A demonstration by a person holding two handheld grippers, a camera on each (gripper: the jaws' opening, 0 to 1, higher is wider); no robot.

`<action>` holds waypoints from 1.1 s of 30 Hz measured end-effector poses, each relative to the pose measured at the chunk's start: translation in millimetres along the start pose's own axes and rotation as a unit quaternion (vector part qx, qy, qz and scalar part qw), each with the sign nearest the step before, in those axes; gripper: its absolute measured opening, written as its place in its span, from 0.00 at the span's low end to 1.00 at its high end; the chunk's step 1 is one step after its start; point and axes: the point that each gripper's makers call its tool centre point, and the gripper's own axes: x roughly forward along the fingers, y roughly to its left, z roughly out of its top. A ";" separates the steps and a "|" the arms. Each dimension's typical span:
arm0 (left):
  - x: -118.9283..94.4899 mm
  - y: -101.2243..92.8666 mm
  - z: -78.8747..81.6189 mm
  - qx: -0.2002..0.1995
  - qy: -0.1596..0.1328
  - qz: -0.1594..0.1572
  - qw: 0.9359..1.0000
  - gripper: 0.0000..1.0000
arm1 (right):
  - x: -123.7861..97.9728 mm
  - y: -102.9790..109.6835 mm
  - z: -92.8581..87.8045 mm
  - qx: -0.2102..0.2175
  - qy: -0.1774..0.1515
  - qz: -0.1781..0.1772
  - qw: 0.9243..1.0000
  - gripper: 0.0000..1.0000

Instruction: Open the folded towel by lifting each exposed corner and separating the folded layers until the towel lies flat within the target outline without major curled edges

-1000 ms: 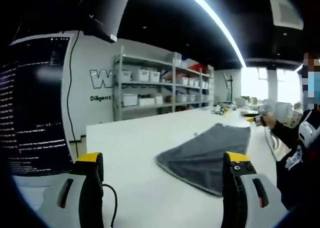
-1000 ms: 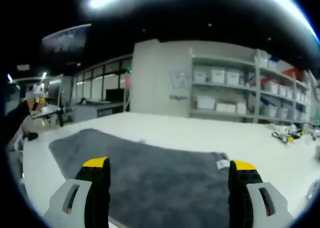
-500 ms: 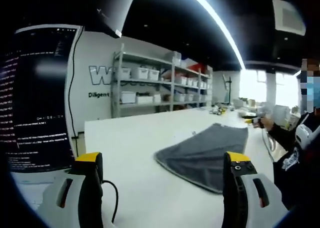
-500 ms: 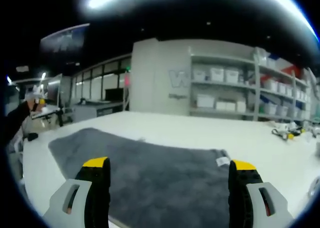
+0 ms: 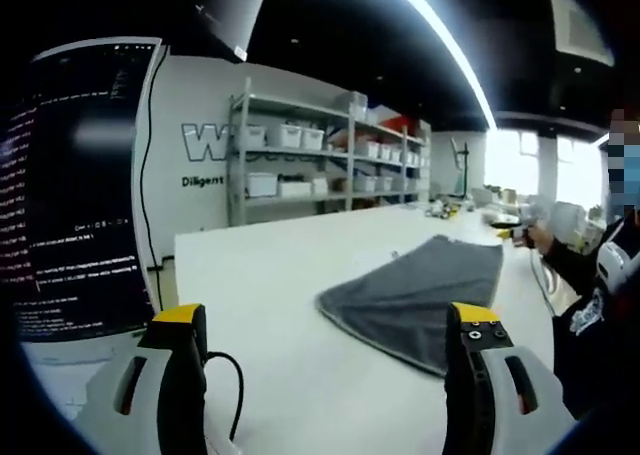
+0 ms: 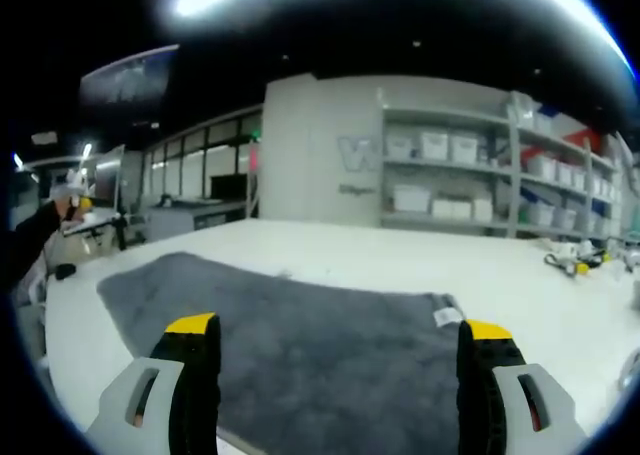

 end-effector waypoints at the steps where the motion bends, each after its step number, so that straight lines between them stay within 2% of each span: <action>1: 0.3 -1.3 0.7 -0.001 -0.002 -0.002 1.000 0.96 | 0.1 -0.2 -0.2 0.000 0.000 0.000 1.000 1.00; 6: 3.7 -10.1 -5.0 0.002 0.011 -0.012 1.000 0.97 | 0.2 0.0 0.4 0.002 -0.002 0.001 1.000 1.00; 10: 9.2 -29.8 -7.5 0.006 0.015 -0.023 1.000 0.99 | 0.4 0.7 -1.2 0.004 -0.003 0.002 1.000 1.00; 14: 17.3 -45.5 -15.9 0.034 0.031 -0.018 0.999 0.99 | 1.0 -0.7 -5.0 0.008 -0.002 0.002 1.000 1.00; 20: 30.6 -69.9 -9.1 0.057 0.017 -0.020 0.998 0.99 | -0.5 -1.2 -4.2 0.011 -0.005 0.003 1.000 1.00; 24: 34.5 -76.6 -8.0 0.074 0.030 -0.027 0.996 0.99 | -1.6 -1.5 -3.7 0.012 -0.006 0.003 1.000 1.00; 26: 23.5 -68.4 5.3 0.069 0.025 -0.027 0.997 0.99 | -2.2 -1.4 -3.6 0.011 -0.004 0.003 1.000 1.00; 28: 7.9 -61.1 28.4 0.038 -0.012 -0.036 0.999 0.97 | -4.6 -0.4 -1.4 0.009 -0.006 0.003 1.000 1.00; 30: -7.0 -47.8 44.8 0.019 -0.037 -0.024 0.999 0.98 | -6.3 -0.7 1.2 0.010 -0.011 0.003 1.000 1.00; 33: -21.5 -30.1 55.3 0.011 -0.054 -0.011 0.998 0.99 | -5.5 -1.8 0.0 0.014 -0.013 0.002 1.000 1.00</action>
